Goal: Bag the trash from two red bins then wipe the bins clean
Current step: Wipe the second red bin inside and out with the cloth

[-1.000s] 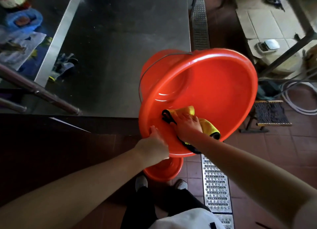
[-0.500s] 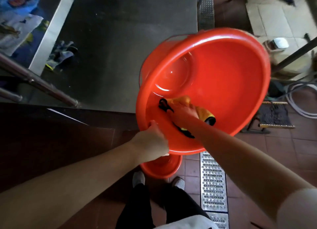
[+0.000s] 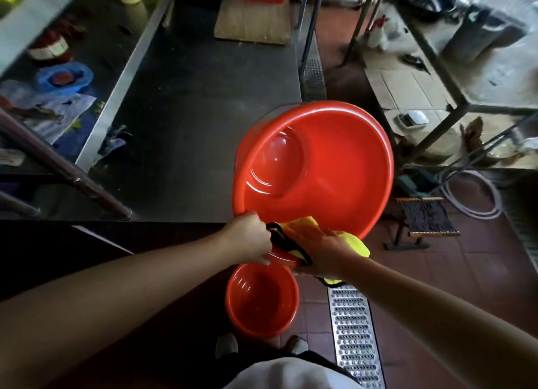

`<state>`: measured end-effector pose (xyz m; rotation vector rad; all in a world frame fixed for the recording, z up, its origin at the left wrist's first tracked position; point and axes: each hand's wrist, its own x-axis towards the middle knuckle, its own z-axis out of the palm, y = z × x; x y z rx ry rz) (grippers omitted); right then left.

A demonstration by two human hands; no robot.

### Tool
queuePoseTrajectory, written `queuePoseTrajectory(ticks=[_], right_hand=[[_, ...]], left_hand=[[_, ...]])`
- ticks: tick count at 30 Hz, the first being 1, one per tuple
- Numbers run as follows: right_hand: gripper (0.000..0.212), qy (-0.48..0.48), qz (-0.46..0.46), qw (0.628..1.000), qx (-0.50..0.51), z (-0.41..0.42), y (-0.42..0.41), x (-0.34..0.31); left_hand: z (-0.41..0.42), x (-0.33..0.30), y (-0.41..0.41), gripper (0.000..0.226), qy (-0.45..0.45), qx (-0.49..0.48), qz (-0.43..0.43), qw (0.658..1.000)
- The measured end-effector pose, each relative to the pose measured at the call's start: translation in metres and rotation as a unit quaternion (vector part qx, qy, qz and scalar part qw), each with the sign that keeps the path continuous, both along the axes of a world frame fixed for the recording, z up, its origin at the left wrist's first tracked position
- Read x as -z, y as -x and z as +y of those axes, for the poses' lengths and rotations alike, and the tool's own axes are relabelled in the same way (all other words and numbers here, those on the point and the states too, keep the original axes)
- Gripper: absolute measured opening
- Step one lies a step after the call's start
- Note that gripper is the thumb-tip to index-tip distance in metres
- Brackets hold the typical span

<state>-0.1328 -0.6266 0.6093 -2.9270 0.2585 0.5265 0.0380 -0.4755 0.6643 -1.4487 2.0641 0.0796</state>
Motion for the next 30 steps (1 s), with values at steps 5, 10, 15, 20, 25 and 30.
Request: queuePoseTrajectory(ticks=[5,10,15,20,25,30], right_hand=[[0.093,0.098,0.041,0.990,-0.094,-0.023,-0.002,-0.010],[0.091,0.199,0.048,0.969,-0.139,-0.016,-0.011,-0.018],[0.091,0.212,0.027,0.965,-0.152,-0.017,-0.012,-0.018],[0.085,0.141,-0.028,0.984,-0.102,-0.013,-0.015,-0.011],[0.081,0.041,0.041,0.998,-0.017,-0.013,-0.020,-0.001],[0.062,0.049,0.064,0.997,0.020,-0.025,-0.028,0.003]], left_hand=[[0.020,-0.018,-0.038,0.057,0.002,0.001,-0.041,0.999],[0.031,-0.023,-0.047,0.056,-0.002,-0.055,-0.108,0.993],[0.029,0.006,-0.002,0.072,0.043,-0.152,-0.082,0.984],[0.008,0.038,0.038,0.084,0.102,-0.288,0.030,0.952],[0.006,0.038,0.028,0.082,0.093,-0.234,0.006,0.968],[0.014,0.035,0.024,0.077,0.098,-0.168,-0.007,0.981]])
